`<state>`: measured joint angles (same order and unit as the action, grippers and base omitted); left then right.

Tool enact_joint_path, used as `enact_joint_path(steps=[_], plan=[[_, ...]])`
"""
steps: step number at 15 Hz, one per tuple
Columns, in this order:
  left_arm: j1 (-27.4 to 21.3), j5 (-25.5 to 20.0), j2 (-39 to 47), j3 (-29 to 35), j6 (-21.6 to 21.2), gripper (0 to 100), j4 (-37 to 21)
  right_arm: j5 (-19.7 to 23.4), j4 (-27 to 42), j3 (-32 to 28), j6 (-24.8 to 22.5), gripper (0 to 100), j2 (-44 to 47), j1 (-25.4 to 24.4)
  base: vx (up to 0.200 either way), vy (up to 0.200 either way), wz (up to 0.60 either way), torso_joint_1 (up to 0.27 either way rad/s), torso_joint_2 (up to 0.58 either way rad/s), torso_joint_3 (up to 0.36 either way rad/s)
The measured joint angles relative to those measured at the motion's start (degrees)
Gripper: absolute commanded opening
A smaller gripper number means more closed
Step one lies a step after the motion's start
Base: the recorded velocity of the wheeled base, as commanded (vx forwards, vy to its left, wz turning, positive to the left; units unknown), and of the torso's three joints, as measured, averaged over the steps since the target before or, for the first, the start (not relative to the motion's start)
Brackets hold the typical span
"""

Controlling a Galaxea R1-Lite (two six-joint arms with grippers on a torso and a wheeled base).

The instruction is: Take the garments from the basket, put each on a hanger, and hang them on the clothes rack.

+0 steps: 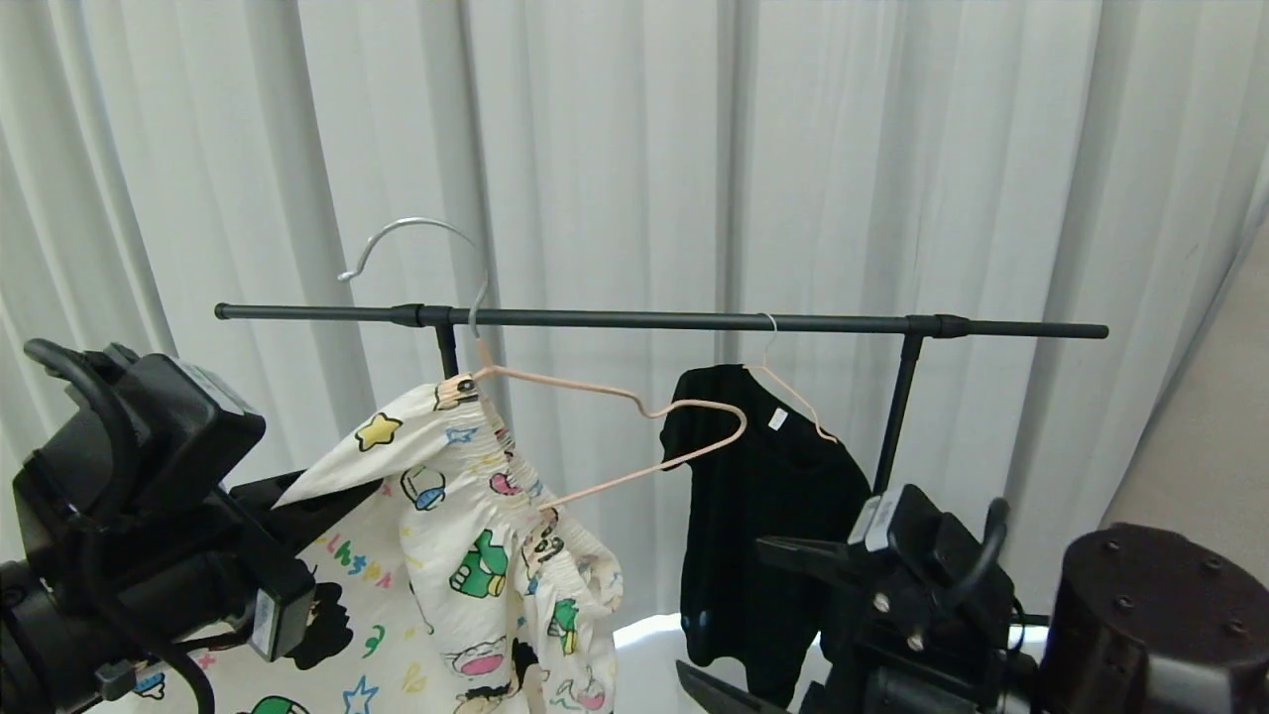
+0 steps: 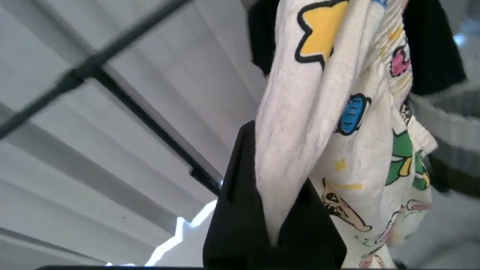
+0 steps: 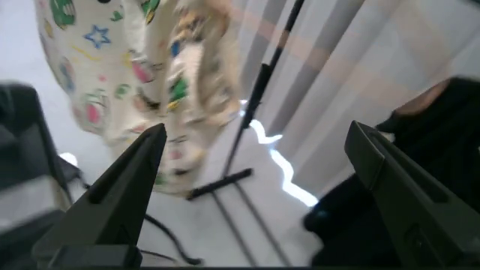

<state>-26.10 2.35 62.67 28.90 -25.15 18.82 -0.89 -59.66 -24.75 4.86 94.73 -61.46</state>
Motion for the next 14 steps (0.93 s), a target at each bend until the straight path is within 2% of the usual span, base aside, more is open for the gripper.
enact_joint_path(steps=[2, 4, 6, 11, 14], plan=[[0.17, 0.05, 0.22, 1.22, -0.13, 0, 0.09, -0.85, 0.27, -5.62, 6.11, 100, 3.23, 0.09, 0.000, 0.000, 0.00, 0.000, 0.00, 0.000], [0.00, 0.02, 0.23, 1.90, -0.28, 0, 0.09, -4.47, 0.71, -10.08, 10.46, 100, 6.86, 0.74, 0.000, 0.000, 0.00, 0.000, 0.00, 0.000], [-1.18, 0.00, 0.11, 2.18, -0.28, 0, 0.06, -6.19, 0.77, -11.72, 11.56, 100, 9.73, 1.00, 0.000, 0.000, 0.00, 0.000, 0.00, 0.000], [-4.52, -0.09, -0.55, 2.16, -0.24, 0, 0.09, -6.83, 0.73, -12.24, 11.34, 100, 13.23, -1.87, 0.000, 0.000, 0.00, 0.000, 0.00, 0.000], [-5.84, -0.01, -0.74, 2.29, 0.05, 0, 0.06, -9.84, 0.71, -11.89, 11.23, 100, 14.95, -2.40, 0.000, 0.000, 0.00, 0.000, 0.00, 0.000]])
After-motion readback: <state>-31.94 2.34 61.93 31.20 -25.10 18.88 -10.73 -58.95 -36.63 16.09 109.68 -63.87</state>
